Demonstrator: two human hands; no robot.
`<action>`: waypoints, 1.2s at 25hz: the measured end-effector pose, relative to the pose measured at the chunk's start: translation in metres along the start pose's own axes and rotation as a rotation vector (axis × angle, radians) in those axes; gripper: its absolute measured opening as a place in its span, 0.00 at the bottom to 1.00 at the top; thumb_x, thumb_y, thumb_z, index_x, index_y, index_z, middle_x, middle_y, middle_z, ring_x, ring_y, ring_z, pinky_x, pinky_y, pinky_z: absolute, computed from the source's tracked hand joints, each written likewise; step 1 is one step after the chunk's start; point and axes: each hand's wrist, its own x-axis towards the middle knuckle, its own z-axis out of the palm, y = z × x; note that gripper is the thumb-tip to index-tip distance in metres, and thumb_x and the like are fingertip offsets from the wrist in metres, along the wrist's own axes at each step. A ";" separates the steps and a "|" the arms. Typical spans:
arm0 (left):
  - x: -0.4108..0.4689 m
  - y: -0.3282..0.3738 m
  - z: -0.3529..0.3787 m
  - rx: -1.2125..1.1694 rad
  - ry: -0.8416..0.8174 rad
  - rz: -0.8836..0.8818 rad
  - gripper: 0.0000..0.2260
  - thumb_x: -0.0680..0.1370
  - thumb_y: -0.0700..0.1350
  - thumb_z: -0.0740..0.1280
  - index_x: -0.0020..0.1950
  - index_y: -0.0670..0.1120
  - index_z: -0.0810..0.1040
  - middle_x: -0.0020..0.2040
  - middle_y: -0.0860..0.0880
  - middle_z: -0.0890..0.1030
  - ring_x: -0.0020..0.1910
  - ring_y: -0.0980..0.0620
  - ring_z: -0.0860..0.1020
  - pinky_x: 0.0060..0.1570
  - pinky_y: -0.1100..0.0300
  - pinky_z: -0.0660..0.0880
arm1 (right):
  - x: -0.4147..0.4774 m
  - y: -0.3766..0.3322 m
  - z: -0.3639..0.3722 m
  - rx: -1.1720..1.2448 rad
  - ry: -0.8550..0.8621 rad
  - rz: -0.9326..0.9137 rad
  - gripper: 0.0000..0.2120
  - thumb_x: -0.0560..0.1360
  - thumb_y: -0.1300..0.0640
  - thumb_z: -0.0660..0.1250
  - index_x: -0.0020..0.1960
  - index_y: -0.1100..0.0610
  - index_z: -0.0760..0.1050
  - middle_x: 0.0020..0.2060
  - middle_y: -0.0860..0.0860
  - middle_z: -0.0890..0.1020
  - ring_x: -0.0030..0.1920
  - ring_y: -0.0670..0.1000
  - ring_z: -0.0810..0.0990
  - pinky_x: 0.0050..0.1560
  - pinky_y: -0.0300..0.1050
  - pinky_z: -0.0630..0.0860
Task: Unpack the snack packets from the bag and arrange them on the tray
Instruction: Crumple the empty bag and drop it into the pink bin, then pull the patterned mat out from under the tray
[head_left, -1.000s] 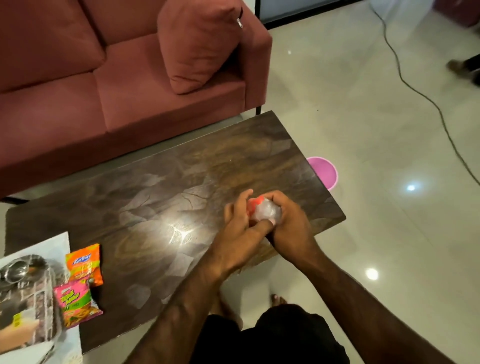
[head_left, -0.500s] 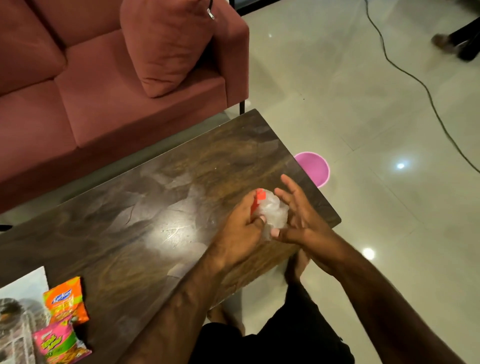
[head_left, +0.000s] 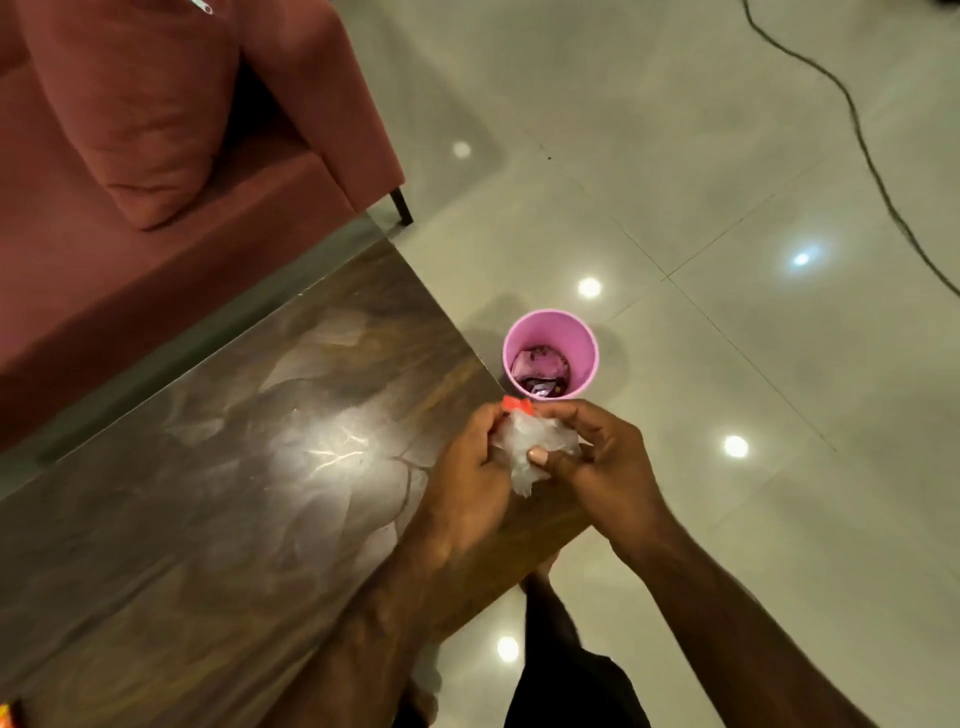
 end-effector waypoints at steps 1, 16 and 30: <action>0.012 0.006 0.009 0.022 -0.028 -0.011 0.18 0.78 0.46 0.62 0.65 0.64 0.72 0.55 0.66 0.78 0.57 0.61 0.79 0.57 0.59 0.79 | 0.017 0.009 -0.012 0.014 0.046 0.021 0.21 0.69 0.65 0.78 0.57 0.45 0.83 0.54 0.41 0.86 0.57 0.46 0.84 0.54 0.49 0.84; 0.068 -0.087 0.037 0.063 0.034 0.027 0.17 0.77 0.35 0.65 0.55 0.57 0.81 0.60 0.59 0.77 0.58 0.58 0.80 0.57 0.56 0.79 | 0.279 0.166 -0.033 -0.242 0.175 0.285 0.43 0.66 0.67 0.75 0.77 0.55 0.63 0.68 0.59 0.73 0.66 0.63 0.75 0.58 0.64 0.80; 0.016 -0.042 -0.028 0.168 0.158 0.171 0.27 0.78 0.43 0.69 0.72 0.63 0.66 0.71 0.66 0.64 0.68 0.71 0.66 0.64 0.60 0.76 | 0.058 0.028 -0.017 -0.453 -0.131 -0.089 0.44 0.71 0.51 0.78 0.78 0.40 0.57 0.77 0.45 0.62 0.73 0.50 0.67 0.66 0.57 0.75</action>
